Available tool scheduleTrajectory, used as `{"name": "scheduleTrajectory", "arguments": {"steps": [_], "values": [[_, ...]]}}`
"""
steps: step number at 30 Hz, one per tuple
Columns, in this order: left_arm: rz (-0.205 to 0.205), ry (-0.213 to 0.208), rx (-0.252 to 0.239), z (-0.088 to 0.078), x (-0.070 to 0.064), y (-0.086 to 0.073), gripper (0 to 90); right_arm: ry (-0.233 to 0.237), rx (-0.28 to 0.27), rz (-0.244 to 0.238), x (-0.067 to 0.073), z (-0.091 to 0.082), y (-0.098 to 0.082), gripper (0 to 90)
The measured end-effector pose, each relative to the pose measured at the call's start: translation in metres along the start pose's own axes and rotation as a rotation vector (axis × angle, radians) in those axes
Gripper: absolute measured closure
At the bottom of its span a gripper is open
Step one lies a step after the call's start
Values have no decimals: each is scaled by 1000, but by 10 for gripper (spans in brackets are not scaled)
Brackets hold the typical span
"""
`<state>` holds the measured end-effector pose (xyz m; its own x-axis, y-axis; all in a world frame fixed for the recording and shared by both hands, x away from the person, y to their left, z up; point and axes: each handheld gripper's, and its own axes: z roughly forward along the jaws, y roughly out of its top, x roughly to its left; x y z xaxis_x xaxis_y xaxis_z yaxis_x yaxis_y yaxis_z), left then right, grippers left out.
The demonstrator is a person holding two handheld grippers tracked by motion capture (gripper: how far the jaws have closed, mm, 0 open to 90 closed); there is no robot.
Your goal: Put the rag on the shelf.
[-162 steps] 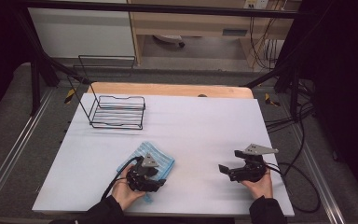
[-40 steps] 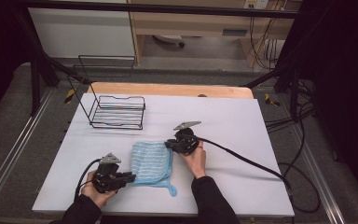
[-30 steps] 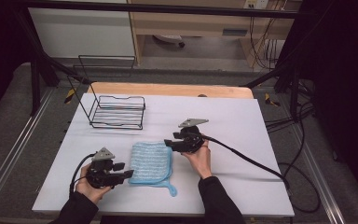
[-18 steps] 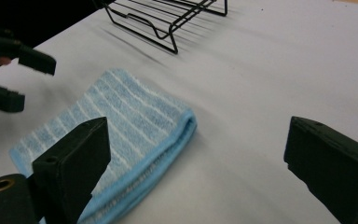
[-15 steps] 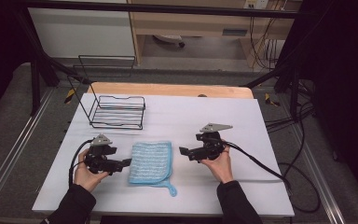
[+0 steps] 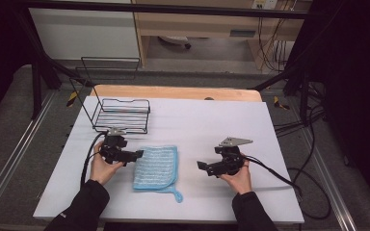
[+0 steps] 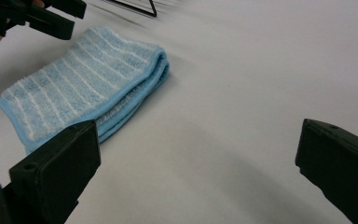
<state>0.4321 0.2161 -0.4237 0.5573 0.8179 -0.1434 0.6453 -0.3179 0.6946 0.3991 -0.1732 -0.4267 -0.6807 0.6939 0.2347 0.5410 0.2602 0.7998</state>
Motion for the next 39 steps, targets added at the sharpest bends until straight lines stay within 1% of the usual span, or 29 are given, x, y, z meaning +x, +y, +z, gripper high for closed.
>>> {"name": "scheduleTrajectory", "arguments": {"steps": [1, 2, 5, 6, 8, 14, 17, 19, 20, 21, 23, 24, 25, 26, 28, 32, 36, 37, 39], "values": [[1, 3, 14, 3, 1, 0, 205, -1, -4, 3, 0, 0, -2, 7], [-2, 6, 17, 5, 2, -1, 225, 1, -1, 6, -1, -1, -3, 9], [-11, -11, 31, 10, 6, -2, 326, -3, 4, 6, -2, 0, -6, 12], [-18, -11, 41, 11, 6, -2, 344, -3, 9, 4, -2, 0, -7, 14], [-22, -24, 52, 13, 6, -3, 384, 4, 13, 2, -2, 2, -8, 20], [-52, -77, 71, 19, 7, -3, 534, 5, 24, 11, 0, 5, -10, 27], [-50, -85, 76, 21, 5, -3, 581, 7, 17, 13, -1, 4, -10, 29], [-51, -93, 75, 21, 4, -4, 631, 6, 15, 15, -1, 3, -9, 29], [-59, -102, 75, 21, 3, -4, 664, 8, 14, 15, -1, 3, -9, 29], [-58, -100, 76, 22, 2, -4, 684, 12, 11, 15, -1, 4, -9, 30], [-57, -104, 79, 22, 1, -4, 711, 12, 9, 23, 0, 3, -9, 31], [-49, -103, 84, 21, 2, -4, 718, 11, 7, 24, 0, 3, -9, 31], [-50, -104, 86, 21, 2, -4, 722, 10, 4, 24, 0, 3, -9, 32], [-60, -106, 82, 22, 2, -4, 727, 10, -1, 26, 0, 3, -8, 33], [-61, -110, 81, 22, 2, -4, 736, 11, -9, 31, 0, 3, -8, 38], [-53, -108, 86, 22, 2, -5, 743, 12, -1, 49, 0, 7, -8, 48], [-51, -101, 77, 22, 0, -6, 746, 7, -7, 29, 6, 14, -1, 62], [-49, -99, 73, 22, 1, -7, 746, 10, -14, 39, 8, 16, 2, 70], [-50, -97, 66, 22, 0, -8, 746, 0, -18, 36, 12, 20, 7, 82]]}}
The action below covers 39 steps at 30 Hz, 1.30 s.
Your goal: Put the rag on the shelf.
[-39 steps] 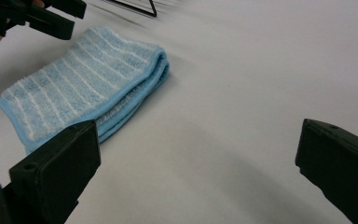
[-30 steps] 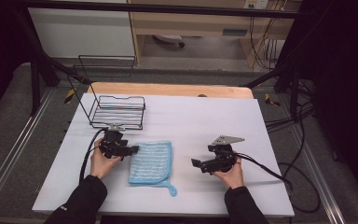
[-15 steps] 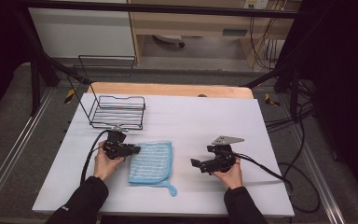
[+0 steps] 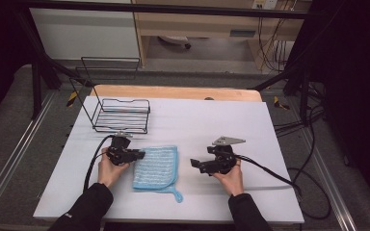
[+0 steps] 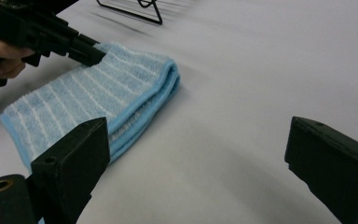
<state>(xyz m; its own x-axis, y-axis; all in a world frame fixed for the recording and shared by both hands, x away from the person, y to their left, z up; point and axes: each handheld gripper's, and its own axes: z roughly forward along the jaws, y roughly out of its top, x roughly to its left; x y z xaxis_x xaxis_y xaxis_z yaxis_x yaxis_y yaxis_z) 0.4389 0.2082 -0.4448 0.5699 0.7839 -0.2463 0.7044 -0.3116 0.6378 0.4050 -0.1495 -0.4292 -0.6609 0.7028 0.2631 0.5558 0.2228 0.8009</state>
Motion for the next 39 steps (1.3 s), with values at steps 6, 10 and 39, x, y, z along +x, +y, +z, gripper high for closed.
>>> {"name": "scheduleTrajectory", "arguments": {"steps": [6, 10, 39], "values": [[7, 4, 1, 0, -1, 0, 747, 4, 1, 0, 10, 21, 14, 142], [10, 7, -2, 0, -1, 0, 747, -2, 26, 9, 15, 43, 23, 194], [41, 6, -11, 0, -2, -1, 746, 51, 181, 68, 21, 93, 25, 705]]}}
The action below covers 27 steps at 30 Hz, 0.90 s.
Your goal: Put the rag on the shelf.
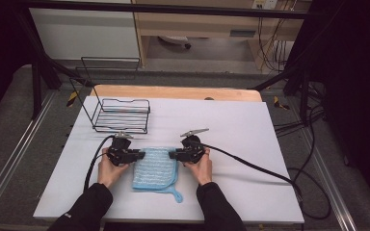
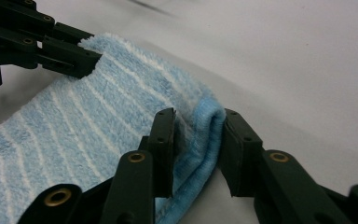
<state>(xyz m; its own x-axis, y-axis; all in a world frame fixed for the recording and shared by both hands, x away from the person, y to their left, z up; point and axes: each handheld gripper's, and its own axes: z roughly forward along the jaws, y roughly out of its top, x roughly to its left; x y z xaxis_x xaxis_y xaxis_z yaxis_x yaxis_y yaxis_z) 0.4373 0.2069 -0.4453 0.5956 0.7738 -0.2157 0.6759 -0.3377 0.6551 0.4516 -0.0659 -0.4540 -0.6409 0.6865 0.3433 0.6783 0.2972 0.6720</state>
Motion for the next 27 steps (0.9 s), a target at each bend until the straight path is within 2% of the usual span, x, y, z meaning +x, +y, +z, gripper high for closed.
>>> {"name": "scheduleTrajectory", "arguments": {"steps": [9, 13, 18, 27], "values": [[-5, -12, -8, -1, 2, -1, 747, 9, 8, 39, -2, 0, 1, 782], [-23, -27, -22, -1, 3, -2, 772, 11, 7, 51, -3, 0, 1, 794], [-36, -31, -37, -3, 3, -3, 794, 11, -4, 47, -2, -2, 1, 802], [-20, -24, -86, -14, -1, -2, 804, 15, -48, 23, 5, -12, 2, 807]]}}
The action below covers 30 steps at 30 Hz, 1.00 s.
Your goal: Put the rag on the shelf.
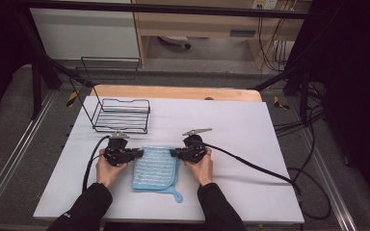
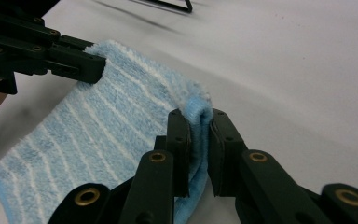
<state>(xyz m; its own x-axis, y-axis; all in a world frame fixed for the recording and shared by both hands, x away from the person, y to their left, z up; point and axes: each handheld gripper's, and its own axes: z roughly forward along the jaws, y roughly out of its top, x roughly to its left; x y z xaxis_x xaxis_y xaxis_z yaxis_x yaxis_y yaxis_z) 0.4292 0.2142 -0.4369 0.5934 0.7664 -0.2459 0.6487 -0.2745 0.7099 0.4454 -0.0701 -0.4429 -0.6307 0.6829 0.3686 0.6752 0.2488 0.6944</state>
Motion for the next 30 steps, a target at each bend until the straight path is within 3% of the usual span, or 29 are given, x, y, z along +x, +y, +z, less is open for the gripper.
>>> {"name": "scheduleTrajectory", "arguments": {"steps": [12, 21, 30], "values": [[18, -12, -87, -20, -11, 2, 805, 20, -75, -26, 14, -22, 2, 810], [46, -12, -131, -33, -19, 2, 805, 26, -125, -53, 23, -36, 1, 811], [77, -17, -205, -51, -30, 7, 805, 44, -190, -69, 30, -52, 4, 815]]}}
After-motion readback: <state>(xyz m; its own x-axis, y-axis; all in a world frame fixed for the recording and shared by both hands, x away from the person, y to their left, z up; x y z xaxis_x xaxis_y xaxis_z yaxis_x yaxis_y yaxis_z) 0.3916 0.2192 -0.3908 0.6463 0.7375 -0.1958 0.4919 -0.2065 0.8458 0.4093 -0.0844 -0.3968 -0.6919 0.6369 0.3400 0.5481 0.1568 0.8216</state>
